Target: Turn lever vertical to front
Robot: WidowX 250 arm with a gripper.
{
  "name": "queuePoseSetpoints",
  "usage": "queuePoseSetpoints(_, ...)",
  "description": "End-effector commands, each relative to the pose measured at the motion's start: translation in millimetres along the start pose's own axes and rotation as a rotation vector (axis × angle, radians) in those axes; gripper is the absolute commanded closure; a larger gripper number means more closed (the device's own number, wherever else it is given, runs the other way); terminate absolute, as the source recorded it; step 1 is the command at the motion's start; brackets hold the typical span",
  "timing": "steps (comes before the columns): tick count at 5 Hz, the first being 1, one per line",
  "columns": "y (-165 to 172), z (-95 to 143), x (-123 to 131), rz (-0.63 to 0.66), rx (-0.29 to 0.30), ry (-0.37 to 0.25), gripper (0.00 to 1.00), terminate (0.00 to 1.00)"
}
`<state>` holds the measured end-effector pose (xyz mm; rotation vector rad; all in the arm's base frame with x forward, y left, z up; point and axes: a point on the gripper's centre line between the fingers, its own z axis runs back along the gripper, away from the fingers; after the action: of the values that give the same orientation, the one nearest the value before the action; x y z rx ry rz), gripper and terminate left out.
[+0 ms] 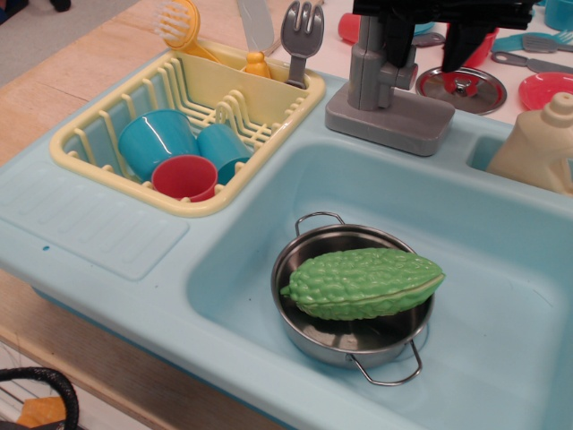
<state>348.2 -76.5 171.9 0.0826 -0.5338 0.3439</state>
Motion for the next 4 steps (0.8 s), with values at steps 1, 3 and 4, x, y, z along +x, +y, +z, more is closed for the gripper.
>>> queuePoseSetpoints(1, 5, 7, 5, 0.027, -0.009, -0.016, 1.00, 0.00)
queuePoseSetpoints(3, 11, 11, -13, 0.070, -0.002, 0.004, 1.00, 0.00)
queuePoseSetpoints(4, 15, 12, -24, 0.092, -0.001, 0.028, 1.00, 0.00)
